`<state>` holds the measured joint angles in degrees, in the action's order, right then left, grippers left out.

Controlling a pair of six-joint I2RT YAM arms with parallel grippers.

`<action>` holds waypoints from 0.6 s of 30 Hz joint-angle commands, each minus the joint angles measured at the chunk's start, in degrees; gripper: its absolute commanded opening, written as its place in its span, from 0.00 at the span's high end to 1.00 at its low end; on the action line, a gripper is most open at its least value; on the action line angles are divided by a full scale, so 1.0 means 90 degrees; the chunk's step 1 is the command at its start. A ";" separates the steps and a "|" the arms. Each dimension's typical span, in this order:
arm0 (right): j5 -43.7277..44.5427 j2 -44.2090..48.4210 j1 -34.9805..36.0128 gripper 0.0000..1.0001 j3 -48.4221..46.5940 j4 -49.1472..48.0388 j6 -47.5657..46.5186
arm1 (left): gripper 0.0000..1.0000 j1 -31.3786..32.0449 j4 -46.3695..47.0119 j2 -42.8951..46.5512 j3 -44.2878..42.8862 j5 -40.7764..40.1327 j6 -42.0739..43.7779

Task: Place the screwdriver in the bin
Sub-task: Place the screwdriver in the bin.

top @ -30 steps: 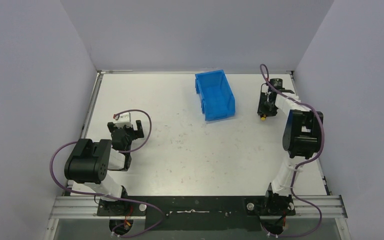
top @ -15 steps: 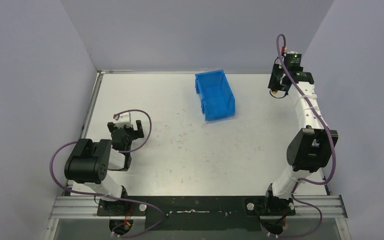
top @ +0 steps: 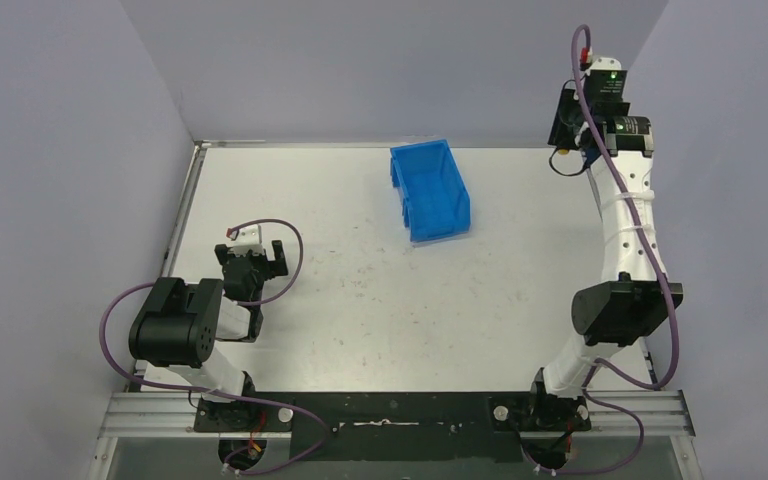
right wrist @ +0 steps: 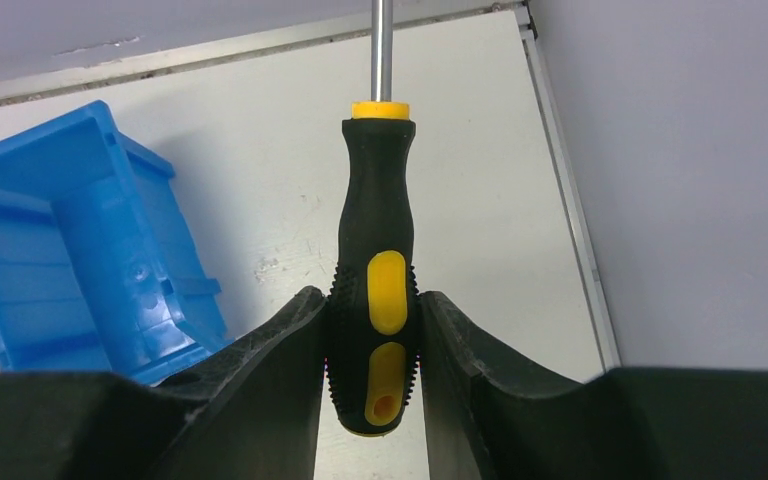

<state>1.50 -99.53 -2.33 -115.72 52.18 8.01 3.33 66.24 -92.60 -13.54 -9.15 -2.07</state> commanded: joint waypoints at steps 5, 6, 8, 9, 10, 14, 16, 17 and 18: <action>0.0771 0.0389 0.0950 0.86 -0.0555 0.0322 0.0084 | 0.03 0.0006 0.0342 0.0033 -0.0117 0.0023 0.0043; 0.0816 0.0385 0.1068 0.85 -0.0552 0.0320 0.0137 | 0.03 0.0005 0.0336 0.0034 -0.0117 0.0021 0.0040; 0.0899 0.0350 0.1346 0.85 -0.0550 0.0313 0.0222 | 0.03 0.0004 0.0342 0.0031 -0.0117 0.0023 0.0039; 0.0987 0.0325 0.1494 0.85 -0.0550 0.0306 0.0257 | 0.03 0.0010 0.0339 0.0032 -0.0112 0.0023 0.0041; 0.1086 0.0294 0.1668 0.86 -0.0555 0.0285 0.0282 | 0.03 0.0010 0.0342 0.0027 -0.0118 0.0021 0.0039; 0.1409 0.0087 0.2346 0.86 -0.0653 0.0276 0.0430 | 0.03 0.0003 0.0336 0.0028 -0.0116 0.0020 0.0038; 0.1565 -0.0088 0.2710 0.86 -0.0742 0.0257 0.0492 | 0.03 0.0005 0.0340 0.0031 -0.0117 0.0023 0.0042; 0.1642 -0.0171 0.2882 0.86 -0.0800 0.0249 0.0525 | 0.03 0.0002 0.0337 0.0033 -0.0112 0.0023 0.0040; 0.1697 -0.0243 0.3028 0.86 -0.0837 0.0210 0.0547 | 0.03 0.0006 0.0341 0.0027 -0.0116 0.0021 0.0042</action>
<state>11.79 -99.90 20.18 -119.68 56.38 10.87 3.33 66.24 -92.60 -13.54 -9.15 -2.07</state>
